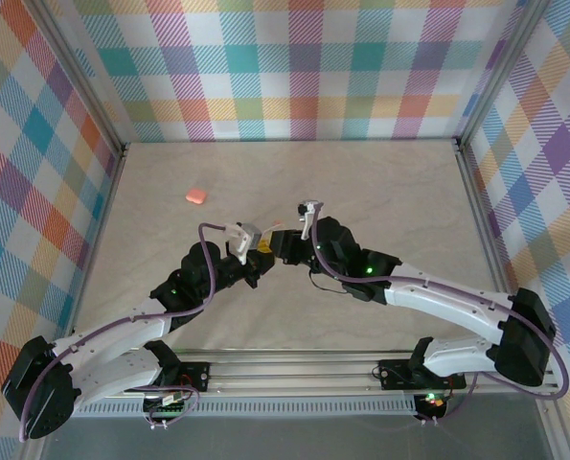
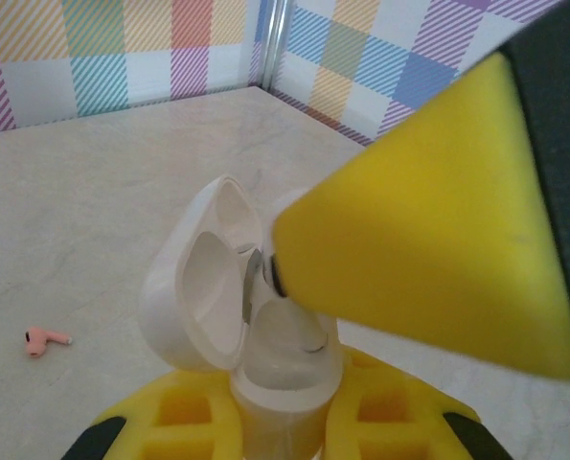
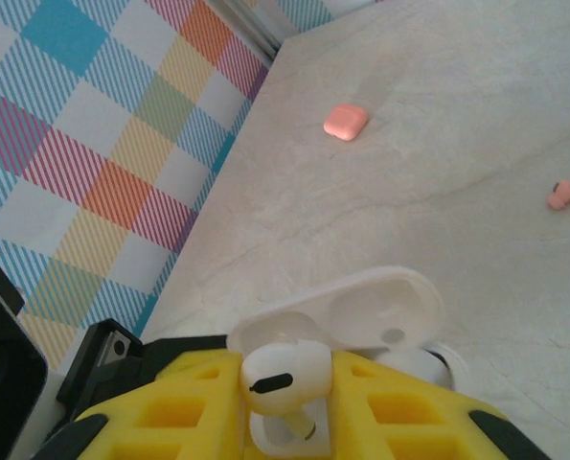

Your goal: Insert the wireless bluetooth earbuds into the charging case

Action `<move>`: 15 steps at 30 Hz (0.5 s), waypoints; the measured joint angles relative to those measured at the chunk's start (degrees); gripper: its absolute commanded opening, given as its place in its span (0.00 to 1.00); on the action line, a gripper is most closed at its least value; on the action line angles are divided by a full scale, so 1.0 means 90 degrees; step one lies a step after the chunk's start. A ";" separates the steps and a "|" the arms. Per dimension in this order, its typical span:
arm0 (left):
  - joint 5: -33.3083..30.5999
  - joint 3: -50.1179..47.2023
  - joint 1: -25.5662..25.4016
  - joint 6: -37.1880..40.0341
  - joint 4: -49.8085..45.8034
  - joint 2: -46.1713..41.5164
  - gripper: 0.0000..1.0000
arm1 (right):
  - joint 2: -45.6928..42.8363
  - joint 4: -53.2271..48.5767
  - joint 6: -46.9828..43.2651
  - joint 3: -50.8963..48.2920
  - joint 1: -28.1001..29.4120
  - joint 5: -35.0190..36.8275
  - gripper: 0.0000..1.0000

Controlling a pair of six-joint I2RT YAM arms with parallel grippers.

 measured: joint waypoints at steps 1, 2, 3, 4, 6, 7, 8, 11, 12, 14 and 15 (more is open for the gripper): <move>-0.0010 0.0002 -0.0005 0.0002 0.0000 -0.0029 0.00 | -0.0073 -0.0107 0.0046 0.0000 -0.0046 -0.0036 0.27; -0.0036 0.0005 -0.0010 0.0002 -0.0005 -0.0056 0.00 | -0.0136 -0.0177 0.0083 -0.0002 -0.0092 -0.0095 0.27; -0.0058 0.0010 -0.0012 0.0002 -0.0010 -0.0083 0.00 | -0.0223 -0.0257 0.0146 -0.0002 -0.0138 -0.0170 0.27; -0.0083 0.0036 -0.0015 0.0002 -0.0029 -0.0104 0.00 | -0.0304 -0.0321 0.0197 -0.0002 -0.0180 -0.0248 0.27; -0.0121 0.0109 -0.0017 0.0005 -0.0049 -0.0119 0.00 | -0.0425 -0.0379 0.0277 -0.0007 -0.0231 -0.0384 0.27; -0.0136 0.0151 -0.0017 0.0002 -0.0066 -0.0119 0.00 | -0.0466 -0.0389 0.0333 -0.0007 -0.0257 -0.0454 0.27; -0.0160 0.0185 -0.0019 0.0005 -0.0095 -0.0119 0.00 | -0.0491 -0.0398 0.0364 -0.0007 -0.0279 -0.0515 0.27; -0.0226 0.0250 -0.0019 0.0005 -0.0231 -0.0119 0.00 | -0.0503 -0.0410 0.0440 -0.0012 -0.0340 -0.0697 0.27; -0.0228 0.0253 -0.0019 0.0002 -0.0236 -0.0114 0.00 | -0.0503 -0.0423 0.0471 -0.0017 -0.0359 -0.0746 0.26; -0.0228 0.0253 -0.0019 0.0002 -0.0255 -0.0097 0.00 | -0.0500 -0.0430 0.0512 -0.0039 -0.0391 -0.0831 0.25; -0.0226 0.0250 -0.0019 0.0002 -0.0260 -0.0083 0.00 | -0.0500 -0.0427 0.0525 -0.0051 -0.0415 -0.0862 0.25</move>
